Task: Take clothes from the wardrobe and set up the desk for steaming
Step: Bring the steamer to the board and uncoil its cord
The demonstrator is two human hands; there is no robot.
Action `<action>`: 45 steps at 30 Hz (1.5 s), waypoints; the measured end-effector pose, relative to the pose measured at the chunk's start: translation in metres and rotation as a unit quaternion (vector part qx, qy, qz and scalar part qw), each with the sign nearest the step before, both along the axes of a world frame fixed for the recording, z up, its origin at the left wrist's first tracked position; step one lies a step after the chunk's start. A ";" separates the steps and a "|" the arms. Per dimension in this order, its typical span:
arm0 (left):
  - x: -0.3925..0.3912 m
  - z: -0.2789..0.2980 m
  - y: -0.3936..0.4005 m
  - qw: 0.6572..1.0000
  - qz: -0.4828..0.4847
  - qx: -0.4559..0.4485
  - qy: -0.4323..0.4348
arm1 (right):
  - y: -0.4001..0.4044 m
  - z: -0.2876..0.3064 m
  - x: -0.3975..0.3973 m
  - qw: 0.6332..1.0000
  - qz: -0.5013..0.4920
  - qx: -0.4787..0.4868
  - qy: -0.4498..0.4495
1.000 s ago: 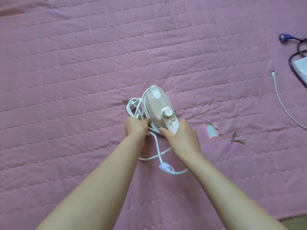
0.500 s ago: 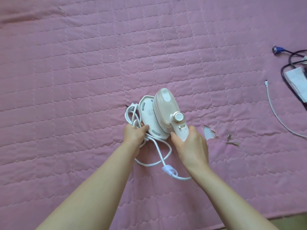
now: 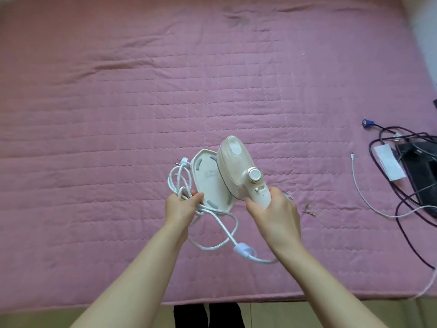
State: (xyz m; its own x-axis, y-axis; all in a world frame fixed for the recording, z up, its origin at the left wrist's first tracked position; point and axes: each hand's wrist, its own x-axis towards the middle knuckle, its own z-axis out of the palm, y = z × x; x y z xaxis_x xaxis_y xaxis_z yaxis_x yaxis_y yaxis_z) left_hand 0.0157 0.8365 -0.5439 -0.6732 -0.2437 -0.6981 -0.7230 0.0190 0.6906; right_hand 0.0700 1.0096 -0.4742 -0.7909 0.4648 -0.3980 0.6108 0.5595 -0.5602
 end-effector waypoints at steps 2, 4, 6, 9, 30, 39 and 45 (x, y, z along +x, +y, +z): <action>0.016 0.033 -0.008 1.000 0.020 -0.004 0.012 | -0.006 0.025 0.011 1.000 0.016 0.000 0.005; 0.031 0.063 -0.015 0.998 0.050 0.006 0.030 | -0.012 0.049 0.020 0.999 0.033 -0.004 0.020; 0.049 0.088 -0.023 0.995 0.087 0.007 0.039 | -0.018 0.073 0.028 0.998 0.054 -0.006 0.027; 0.081 0.111 -0.038 0.988 0.146 0.008 0.041 | -0.026 0.102 0.043 0.995 0.087 -0.013 0.041; 0.309 0.204 -0.167 0.858 0.509 0.039 0.049 | -0.170 0.180 0.142 0.929 0.365 -0.033 0.055; 0.441 0.214 -0.236 0.780 0.620 0.058 0.062 | -0.269 0.191 0.231 0.879 0.470 -0.059 0.048; 0.538 0.224 -0.276 0.736 0.671 0.041 0.073 | -0.337 0.198 0.310 0.847 0.525 -0.062 0.048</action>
State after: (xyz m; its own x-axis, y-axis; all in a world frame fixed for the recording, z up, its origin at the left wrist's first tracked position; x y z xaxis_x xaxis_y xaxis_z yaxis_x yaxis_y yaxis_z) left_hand 0.5539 0.5605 -0.3198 0.0659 -0.7193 -0.6916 0.0306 -0.6913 0.7219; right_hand 0.3796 0.6730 -0.2762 -0.7740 -0.5562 -0.3027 -0.2395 0.6997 -0.6731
